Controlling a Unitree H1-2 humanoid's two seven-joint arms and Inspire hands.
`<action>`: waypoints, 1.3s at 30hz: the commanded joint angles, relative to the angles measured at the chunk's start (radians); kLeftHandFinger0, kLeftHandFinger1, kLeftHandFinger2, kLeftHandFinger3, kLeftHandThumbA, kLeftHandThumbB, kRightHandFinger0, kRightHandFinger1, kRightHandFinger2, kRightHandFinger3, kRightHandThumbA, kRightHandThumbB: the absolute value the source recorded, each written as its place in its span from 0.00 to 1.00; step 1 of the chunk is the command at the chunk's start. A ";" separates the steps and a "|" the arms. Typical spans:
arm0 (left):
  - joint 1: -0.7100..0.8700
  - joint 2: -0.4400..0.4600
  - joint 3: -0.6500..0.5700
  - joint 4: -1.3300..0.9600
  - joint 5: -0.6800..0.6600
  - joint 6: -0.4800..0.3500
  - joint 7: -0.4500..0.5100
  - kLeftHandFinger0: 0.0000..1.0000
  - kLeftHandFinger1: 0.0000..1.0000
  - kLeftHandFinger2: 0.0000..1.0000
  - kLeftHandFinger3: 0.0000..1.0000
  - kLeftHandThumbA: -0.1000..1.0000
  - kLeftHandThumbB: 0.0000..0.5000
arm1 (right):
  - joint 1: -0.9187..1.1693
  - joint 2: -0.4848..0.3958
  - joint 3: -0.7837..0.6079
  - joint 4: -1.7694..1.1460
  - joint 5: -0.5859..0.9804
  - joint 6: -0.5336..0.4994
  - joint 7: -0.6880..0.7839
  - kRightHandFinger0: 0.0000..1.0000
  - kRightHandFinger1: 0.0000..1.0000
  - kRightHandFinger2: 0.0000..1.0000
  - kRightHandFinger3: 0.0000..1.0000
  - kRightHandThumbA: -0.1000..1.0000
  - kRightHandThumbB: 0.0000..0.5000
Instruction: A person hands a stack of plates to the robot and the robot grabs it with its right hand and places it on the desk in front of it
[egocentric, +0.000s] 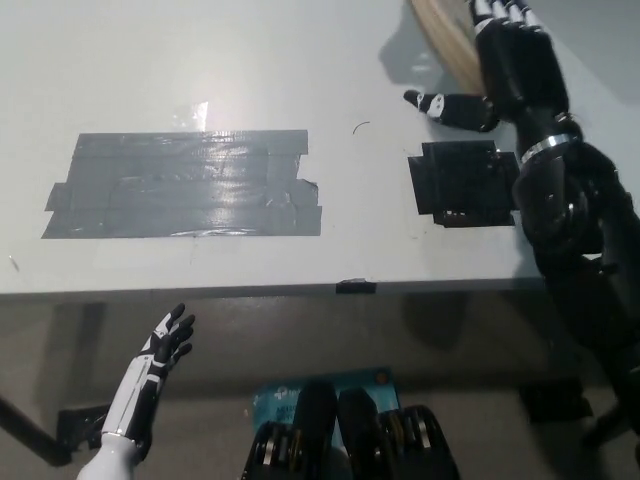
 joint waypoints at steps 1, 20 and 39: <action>-0.017 0.015 0.006 -0.029 0.000 -0.022 -0.011 1.00 1.00 1.00 1.00 1.00 0.43 | -0.050 -0.024 0.044 -0.038 -0.042 0.058 0.108 1.00 1.00 1.00 1.00 0.71 1.00; -0.033 0.027 0.005 -0.037 -0.007 -0.016 -0.023 1.00 1.00 1.00 1.00 1.00 0.35 | -0.056 -0.002 -0.004 0.163 -0.077 -0.001 -0.246 0.00 0.47 0.89 0.81 0.00 0.39; -0.049 0.032 0.003 -0.025 -0.007 -0.011 -0.029 1.00 1.00 1.00 1.00 1.00 0.34 | -0.043 -0.057 -0.083 -0.077 -0.093 -0.152 -0.472 0.00 0.49 0.90 0.93 0.00 0.37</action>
